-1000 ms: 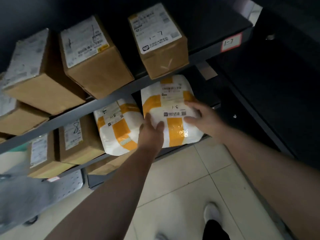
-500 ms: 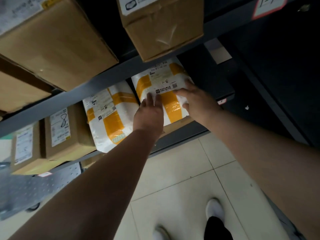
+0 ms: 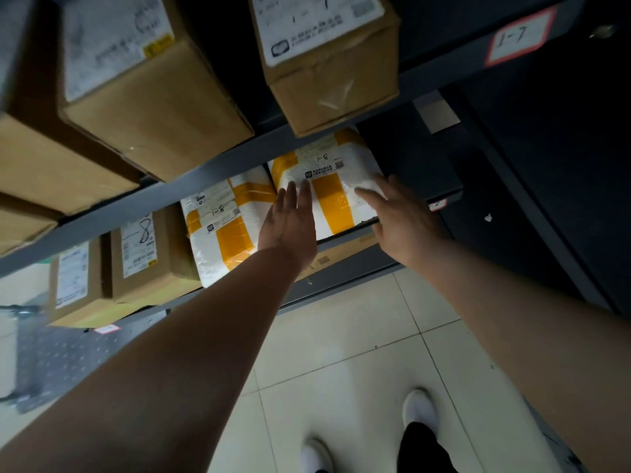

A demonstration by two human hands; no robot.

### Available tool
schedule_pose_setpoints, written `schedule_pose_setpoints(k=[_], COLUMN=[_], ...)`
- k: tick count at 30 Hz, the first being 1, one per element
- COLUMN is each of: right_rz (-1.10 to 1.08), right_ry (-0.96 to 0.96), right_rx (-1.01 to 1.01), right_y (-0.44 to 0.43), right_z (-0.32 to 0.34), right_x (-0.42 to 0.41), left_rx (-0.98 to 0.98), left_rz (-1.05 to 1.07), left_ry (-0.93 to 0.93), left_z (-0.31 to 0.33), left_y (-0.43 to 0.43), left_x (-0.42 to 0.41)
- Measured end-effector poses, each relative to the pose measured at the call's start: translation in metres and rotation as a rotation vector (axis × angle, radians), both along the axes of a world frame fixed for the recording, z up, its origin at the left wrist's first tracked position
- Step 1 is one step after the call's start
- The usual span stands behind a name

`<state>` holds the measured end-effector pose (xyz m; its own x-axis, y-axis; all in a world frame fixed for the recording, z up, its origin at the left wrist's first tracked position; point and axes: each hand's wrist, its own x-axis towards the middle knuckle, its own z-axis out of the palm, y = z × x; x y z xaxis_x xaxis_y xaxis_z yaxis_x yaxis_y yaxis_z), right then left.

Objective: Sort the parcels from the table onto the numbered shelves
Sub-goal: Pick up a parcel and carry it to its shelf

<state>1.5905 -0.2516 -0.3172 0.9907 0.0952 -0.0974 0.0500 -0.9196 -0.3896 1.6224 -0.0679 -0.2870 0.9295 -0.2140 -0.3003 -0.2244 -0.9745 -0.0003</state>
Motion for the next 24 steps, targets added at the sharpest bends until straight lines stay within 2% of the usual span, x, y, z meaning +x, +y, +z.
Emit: schedule_pose_setpoints(k=[4, 8, 14, 19, 24], right_rz=[0.064, 0.071, 0.012, -0.115, -0.33], right_ry=[0.124, 0.238, 0.353, 0.449, 0.46], right_rx=[-0.142, -0.209, -0.26, -0.234, -0.195], right_y=[-0.007, -0.001, 0.016, 0.036, 0.062], right_z=[0.011, 0.041, 0.093, 0.136, 0.182], right_x=[-0.036, -0.074, -0.149, -0.233, -0.338], left_rx=[0.108, 0.109, 0.162, 0.216, 0.209], left_rz=[-0.124, -0.187, -0.429, -0.64, -0.881], left_ry=[0.081, 0.176, 0.232, 0.223, 0.265], left_z=[0.02, 0.047, 0.087, 0.126, 0.167], left_y=[0.005, 0.007, 0.006, 0.017, 0.019], left_x=[-0.028, -0.064, -0.12, -0.172, -0.235])
